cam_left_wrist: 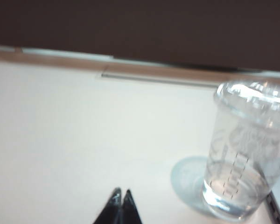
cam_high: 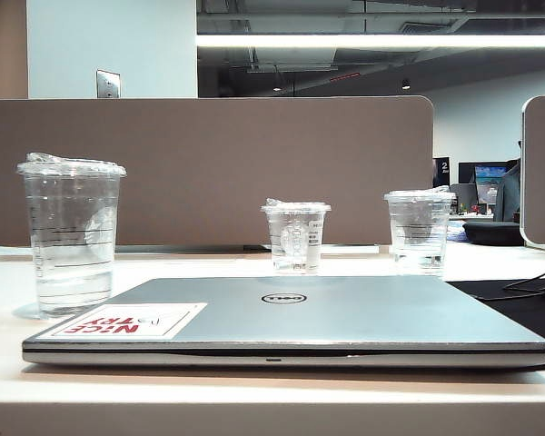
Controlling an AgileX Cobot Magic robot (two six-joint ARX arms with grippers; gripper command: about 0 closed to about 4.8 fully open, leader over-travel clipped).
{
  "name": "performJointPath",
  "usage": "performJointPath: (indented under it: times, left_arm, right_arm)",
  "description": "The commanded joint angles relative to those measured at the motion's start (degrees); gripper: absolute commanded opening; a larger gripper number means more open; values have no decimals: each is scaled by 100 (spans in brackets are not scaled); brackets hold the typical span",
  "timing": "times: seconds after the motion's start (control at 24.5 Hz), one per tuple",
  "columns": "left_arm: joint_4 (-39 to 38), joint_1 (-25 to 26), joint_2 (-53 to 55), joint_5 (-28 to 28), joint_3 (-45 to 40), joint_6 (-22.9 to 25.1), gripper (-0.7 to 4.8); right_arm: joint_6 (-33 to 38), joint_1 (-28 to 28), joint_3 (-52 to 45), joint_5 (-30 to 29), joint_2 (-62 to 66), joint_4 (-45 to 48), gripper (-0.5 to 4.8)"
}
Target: Pick up the coffee cup on the left and place it on the left side of the laptop.
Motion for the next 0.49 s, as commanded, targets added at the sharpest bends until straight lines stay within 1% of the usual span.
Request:
performJointPath:
  times: [0.04, 0.49]
  left_arm:
    - [-160, 4, 0, -4, 17, 7, -5]
    - [-188, 9, 0, -4, 20, 7, -5]
  right_arm:
    - [-2, -7, -24, 9, -11, 103, -4]
    - [-2, -4, -24, 7, -11, 103, -4]
